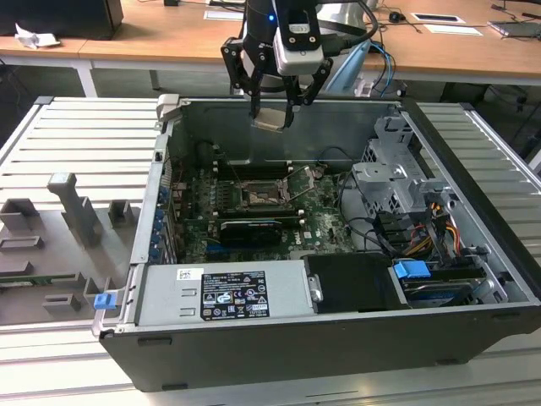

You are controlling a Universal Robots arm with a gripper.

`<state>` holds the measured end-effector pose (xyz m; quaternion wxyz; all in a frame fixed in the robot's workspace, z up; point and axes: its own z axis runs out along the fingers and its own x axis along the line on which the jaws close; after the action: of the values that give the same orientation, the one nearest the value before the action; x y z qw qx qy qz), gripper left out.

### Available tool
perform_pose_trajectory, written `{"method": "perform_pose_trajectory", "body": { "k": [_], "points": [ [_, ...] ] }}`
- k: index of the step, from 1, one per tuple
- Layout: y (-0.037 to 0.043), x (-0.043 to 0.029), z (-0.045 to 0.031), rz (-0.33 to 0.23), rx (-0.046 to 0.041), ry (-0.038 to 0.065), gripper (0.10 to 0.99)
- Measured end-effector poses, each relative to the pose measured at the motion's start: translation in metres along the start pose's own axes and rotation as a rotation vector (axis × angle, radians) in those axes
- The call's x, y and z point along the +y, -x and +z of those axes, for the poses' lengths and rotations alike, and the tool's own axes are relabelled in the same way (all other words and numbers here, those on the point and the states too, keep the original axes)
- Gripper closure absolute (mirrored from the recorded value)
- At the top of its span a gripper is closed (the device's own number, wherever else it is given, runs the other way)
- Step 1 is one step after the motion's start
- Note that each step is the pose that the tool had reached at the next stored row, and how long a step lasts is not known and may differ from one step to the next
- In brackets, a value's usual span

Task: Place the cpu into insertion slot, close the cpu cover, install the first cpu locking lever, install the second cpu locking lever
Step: 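Place the cpu into insertion slot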

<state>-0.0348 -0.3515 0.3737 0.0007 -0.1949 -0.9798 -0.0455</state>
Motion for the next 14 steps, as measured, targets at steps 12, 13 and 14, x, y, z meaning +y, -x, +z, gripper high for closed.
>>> {"method": "perform_pose_trajectory", "body": {
  "k": [12,13,14],
  "points": [
    [0.0,-0.0001,0.0017,0.03,-0.0026,0.001,0.557],
    [0.0001,-0.0002,0.002,0.031,-0.0028,0.001,0.557],
    [0.0,-0.0002,0.0023,0.033,-0.0029,0.001,0.557]
  ]
}}
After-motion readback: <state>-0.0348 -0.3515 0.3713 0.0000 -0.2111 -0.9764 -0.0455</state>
